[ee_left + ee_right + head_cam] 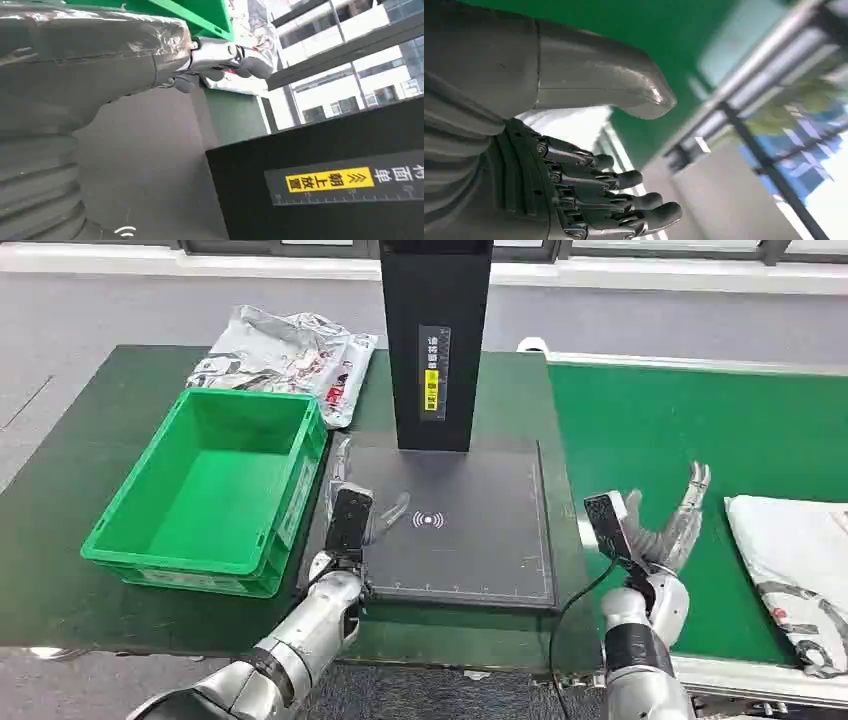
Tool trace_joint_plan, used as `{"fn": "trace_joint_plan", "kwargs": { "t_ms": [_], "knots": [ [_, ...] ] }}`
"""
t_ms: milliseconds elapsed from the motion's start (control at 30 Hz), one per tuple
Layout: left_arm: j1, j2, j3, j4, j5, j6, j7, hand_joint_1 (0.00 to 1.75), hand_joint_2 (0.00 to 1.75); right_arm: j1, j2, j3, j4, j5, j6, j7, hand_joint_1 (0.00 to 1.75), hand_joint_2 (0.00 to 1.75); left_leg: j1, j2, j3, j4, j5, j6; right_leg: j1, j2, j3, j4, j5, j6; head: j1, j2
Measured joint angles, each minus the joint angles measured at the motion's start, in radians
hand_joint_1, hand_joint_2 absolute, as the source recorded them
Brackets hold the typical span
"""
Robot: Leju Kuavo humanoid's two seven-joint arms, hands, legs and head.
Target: Moved the parcel from conveyor to table for the left to box.
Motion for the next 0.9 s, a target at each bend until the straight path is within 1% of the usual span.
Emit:
{"fn": "trace_joint_plan", "kwargs": {
  "t_ms": [100, 233, 267, 300, 333, 367, 400, 533, 700, 900],
  "knots": [
    [0.000, 0.003, 0.012, 0.000, 0.002, 0.000, 0.000, 0.00, 1.75, -0.024, -0.048, -0.015, 0.057, 0.128, 0.000, 0.157, 0.00, 1.75, 0.000, 0.000, 0.000, 0.000, 0.000, 0.000, 0.000, 0.000, 0.000, 0.000, 0.000, 0.000, 0.000, 0.000],
    [0.000, 0.006, 0.025, 0.000, 0.003, -0.002, 0.000, 0.00, 1.75, -0.040, -0.086, -0.015, 0.106, 0.154, 0.000, 0.190, 0.00, 1.75, 0.000, 0.000, 0.000, 0.000, 0.000, 0.000, 0.000, 0.000, 0.000, 0.000, 0.000, 0.000, 0.000, 0.000],
    [0.001, 0.007, 0.026, -0.001, 0.002, 0.000, 0.000, 0.00, 1.75, -0.045, -0.097, -0.015, 0.116, 0.173, 0.000, 0.225, 0.00, 1.75, 0.000, 0.000, 0.000, 0.000, 0.000, 0.000, 0.000, 0.000, 0.000, 0.000, 0.000, 0.000, 0.000, 0.000],
    [0.008, 0.010, 0.026, -0.012, -0.003, 0.008, 0.000, 0.00, 1.75, -0.053, -0.111, -0.015, 0.138, 0.211, 0.000, 0.293, 0.00, 1.75, 0.000, 0.000, 0.000, 0.000, 0.000, 0.000, 0.000, 0.000, 0.000, 0.000, 0.000, 0.000, 0.000, 0.000],
    [0.019, 0.014, 0.026, -0.034, -0.012, 0.016, 0.000, 0.00, 1.75, -0.062, -0.135, -0.007, 0.174, 0.256, 0.000, 0.401, 0.00, 1.75, 0.000, -0.001, 0.000, 0.000, 0.000, 0.000, 0.000, -0.001, 0.000, 0.000, 0.000, 0.000, 0.000, 0.000],
    [0.030, 0.019, 0.026, -0.057, -0.012, 0.016, -0.001, 0.00, 1.75, -0.066, -0.161, 0.002, 0.203, 0.266, 0.000, 0.484, 0.00, 1.75, 0.000, -0.003, 0.000, 0.000, 0.001, 0.001, 0.000, -0.003, 0.001, 0.000, 0.000, 0.000, 0.000, 0.000],
    [0.041, 0.024, 0.026, -0.072, -0.010, 0.016, -0.001, 0.00, 1.75, -0.066, -0.181, 0.004, 0.218, 0.266, 0.000, 0.515, 0.00, 1.75, 0.000, -0.005, -0.001, 0.000, 0.001, 0.001, 0.000, -0.006, 0.002, 0.000, 0.000, 0.000, 0.001, 0.000],
    [0.089, 0.040, 0.027, -0.136, 0.000, -0.007, -0.001, 0.00, 1.75, -0.067, -0.244, 0.016, 0.275, 0.295, 0.000, 0.556, 0.00, 1.75, -0.001, -0.006, -0.001, 0.000, 0.001, 0.002, -0.001, -0.006, 0.001, 0.000, 0.000, 0.000, 0.000, 0.000],
    [0.124, 0.047, 0.027, -0.195, 0.000, -0.012, -0.001, 0.00, 1.75, -0.069, -0.290, 0.033, 0.330, 0.313, 0.000, 0.607, 0.00, 1.75, -0.002, -0.007, -0.001, 0.000, 0.001, 0.003, -0.002, -0.008, 0.002, 0.000, -0.001, 0.001, 0.000, 0.000],
    [0.142, 0.053, 0.027, -0.213, 0.000, -0.015, 0.000, 0.00, 1.75, -0.075, -0.325, 0.049, 0.384, 0.312, 0.000, 0.625, 0.00, 1.75, -0.002, -0.006, -0.001, 0.000, 0.001, 0.003, -0.002, -0.007, 0.002, 0.000, -0.001, 0.002, 0.000, 0.000]
  ]
}}
